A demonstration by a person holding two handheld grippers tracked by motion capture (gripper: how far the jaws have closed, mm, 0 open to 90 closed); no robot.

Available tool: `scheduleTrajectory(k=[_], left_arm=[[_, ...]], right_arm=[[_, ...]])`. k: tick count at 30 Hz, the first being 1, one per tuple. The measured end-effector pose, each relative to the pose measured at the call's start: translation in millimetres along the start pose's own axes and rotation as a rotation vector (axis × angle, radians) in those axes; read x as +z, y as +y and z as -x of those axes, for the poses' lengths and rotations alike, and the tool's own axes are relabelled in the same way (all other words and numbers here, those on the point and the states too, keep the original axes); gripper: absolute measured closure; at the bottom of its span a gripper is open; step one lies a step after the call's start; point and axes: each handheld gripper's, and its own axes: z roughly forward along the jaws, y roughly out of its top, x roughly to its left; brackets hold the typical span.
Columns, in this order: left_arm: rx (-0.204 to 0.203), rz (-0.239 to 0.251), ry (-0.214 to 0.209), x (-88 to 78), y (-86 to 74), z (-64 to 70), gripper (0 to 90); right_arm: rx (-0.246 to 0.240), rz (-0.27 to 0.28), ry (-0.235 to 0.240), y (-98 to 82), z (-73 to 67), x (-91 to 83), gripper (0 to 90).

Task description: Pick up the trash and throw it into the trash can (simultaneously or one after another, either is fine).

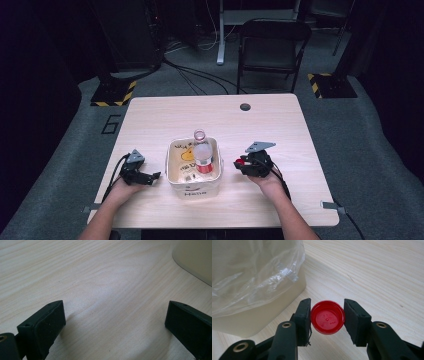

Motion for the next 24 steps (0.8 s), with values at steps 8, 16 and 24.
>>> scheduleTrajectory(k=[8, 16, 24], left_arm=[[-0.005, 0.011, 0.004, 0.8, -0.2, 0.4, 2.9], [-0.005, 0.007, 0.002, 0.5, 0.0, 0.3, 2.9], [-0.006, 0.013, 0.003, 0.9, -0.2, 0.4, 2.8]], right_arm=[[-0.008, 0.018, -0.014, 8.8, 0.1, -13.6, 57.4], [-0.006, 0.028, -0.004, 16.4, 0.7, -26.0, 57.5], [-0.02, 0.028, 0.002, 26.1, 0.0, -35.0, 57.5]])
